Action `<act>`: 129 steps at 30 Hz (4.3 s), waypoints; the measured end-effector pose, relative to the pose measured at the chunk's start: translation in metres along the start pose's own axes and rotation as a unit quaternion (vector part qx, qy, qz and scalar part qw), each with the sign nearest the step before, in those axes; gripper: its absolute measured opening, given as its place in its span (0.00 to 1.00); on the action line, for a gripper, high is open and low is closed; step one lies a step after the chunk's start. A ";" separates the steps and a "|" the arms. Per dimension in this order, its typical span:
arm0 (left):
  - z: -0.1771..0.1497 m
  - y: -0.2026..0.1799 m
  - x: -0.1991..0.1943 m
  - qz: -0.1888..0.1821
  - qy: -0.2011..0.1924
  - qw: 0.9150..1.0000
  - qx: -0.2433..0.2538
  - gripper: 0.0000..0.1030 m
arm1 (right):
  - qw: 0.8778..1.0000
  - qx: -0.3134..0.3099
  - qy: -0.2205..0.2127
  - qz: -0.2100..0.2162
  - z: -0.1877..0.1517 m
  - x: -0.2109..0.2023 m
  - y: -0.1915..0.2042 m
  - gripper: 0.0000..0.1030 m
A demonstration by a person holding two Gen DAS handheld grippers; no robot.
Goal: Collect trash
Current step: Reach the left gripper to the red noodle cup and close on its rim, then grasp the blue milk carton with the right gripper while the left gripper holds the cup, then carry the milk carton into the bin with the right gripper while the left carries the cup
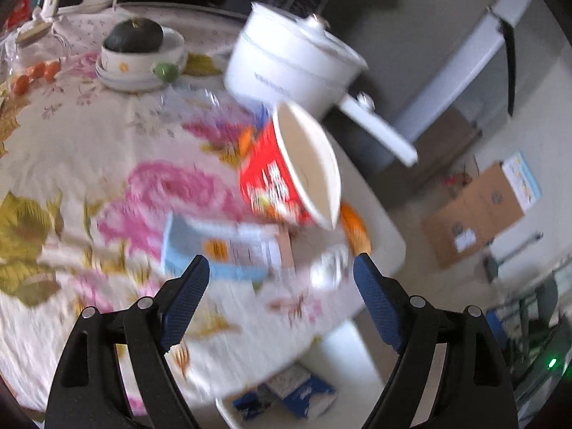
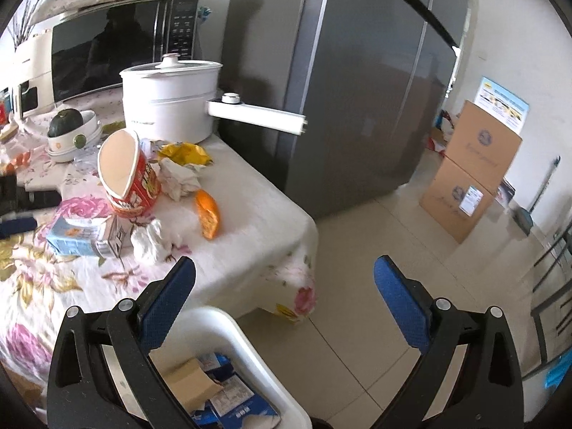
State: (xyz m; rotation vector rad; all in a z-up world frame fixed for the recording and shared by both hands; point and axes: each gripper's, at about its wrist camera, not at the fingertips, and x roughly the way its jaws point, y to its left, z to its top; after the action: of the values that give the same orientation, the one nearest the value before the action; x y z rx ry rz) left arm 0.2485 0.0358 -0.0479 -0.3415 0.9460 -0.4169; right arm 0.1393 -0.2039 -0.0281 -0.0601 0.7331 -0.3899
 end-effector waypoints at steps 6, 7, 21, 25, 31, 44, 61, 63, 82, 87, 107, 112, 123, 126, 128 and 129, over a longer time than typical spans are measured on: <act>0.045 0.003 0.015 -0.002 -0.040 0.999 -0.021 0.78 | 1.000 0.014 0.023 0.011 0.005 0.024 0.014 0.93; 0.052 0.003 0.019 -0.002 -0.043 0.999 -0.023 0.78 | 0.999 0.020 0.030 0.015 0.005 0.029 0.015 0.93; 0.082 0.001 0.095 0.027 -0.010 1.000 0.012 0.34 | 0.999 -0.001 0.050 0.021 0.011 0.052 0.045 0.93; 0.079 0.004 0.101 0.024 -0.003 1.000 0.020 0.15 | 0.998 -0.008 0.054 0.023 0.011 0.055 0.048 0.93; 0.081 0.009 0.080 0.003 -0.032 0.999 0.007 0.05 | 0.998 -0.009 0.055 0.027 0.012 0.056 0.052 0.93; 0.086 0.035 -0.037 -0.077 -0.154 0.982 -0.075 0.05 | 0.987 -0.121 -0.003 0.107 0.006 0.038 0.100 0.93; 0.074 0.101 -0.130 -0.086 -0.231 0.961 -0.124 0.05 | 0.878 -0.387 0.022 0.282 0.028 0.058 0.228 0.93; 0.075 0.104 -0.130 -0.086 -0.230 0.961 -0.126 0.05 | 0.864 -0.409 0.029 0.290 0.025 0.062 0.238 0.93; 0.077 0.110 -0.126 -0.086 -0.229 0.961 -0.133 0.05 | 0.813 -0.451 0.105 0.354 0.025 0.086 0.273 0.62; 0.077 0.113 -0.126 -0.086 -0.229 0.960 -0.138 0.05 | 0.820 -0.436 0.097 0.358 0.027 0.083 0.273 0.52; 0.074 0.116 -0.142 -0.091 -0.250 0.952 -0.152 0.05 | 0.906 -0.280 0.005 0.318 0.073 0.063 0.252 0.51; 0.071 0.110 -0.151 -0.094 -0.257 0.951 -0.147 0.05 | 0.934 -0.212 -0.025 0.288 0.081 0.045 0.229 0.52; 0.053 0.078 -0.173 -0.098 -0.265 0.953 -0.106 0.05 | 0.973 -0.106 -0.073 0.191 0.066 -0.007 0.152 0.52; 0.044 0.064 -0.177 -0.097 -0.261 0.957 -0.081 0.05 | 0.977 -0.094 -0.069 0.176 0.052 -0.019 0.128 0.52; 0.037 0.055 -0.178 -0.096 -0.257 0.959 -0.067 0.05 | 0.979 -0.088 -0.063 0.171 0.043 -0.026 0.114 0.52; 0.034 0.052 -0.177 -0.097 -0.254 0.960 -0.063 0.05 | 0.980 -0.085 -0.059 0.168 0.035 -0.030 0.105 0.52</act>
State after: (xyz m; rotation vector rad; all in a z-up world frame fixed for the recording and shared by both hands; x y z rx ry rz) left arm 0.1951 0.1704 0.0715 -0.6265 0.4367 -0.4210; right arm 0.1762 -0.0982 -0.0024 -0.1167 0.6432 0.0006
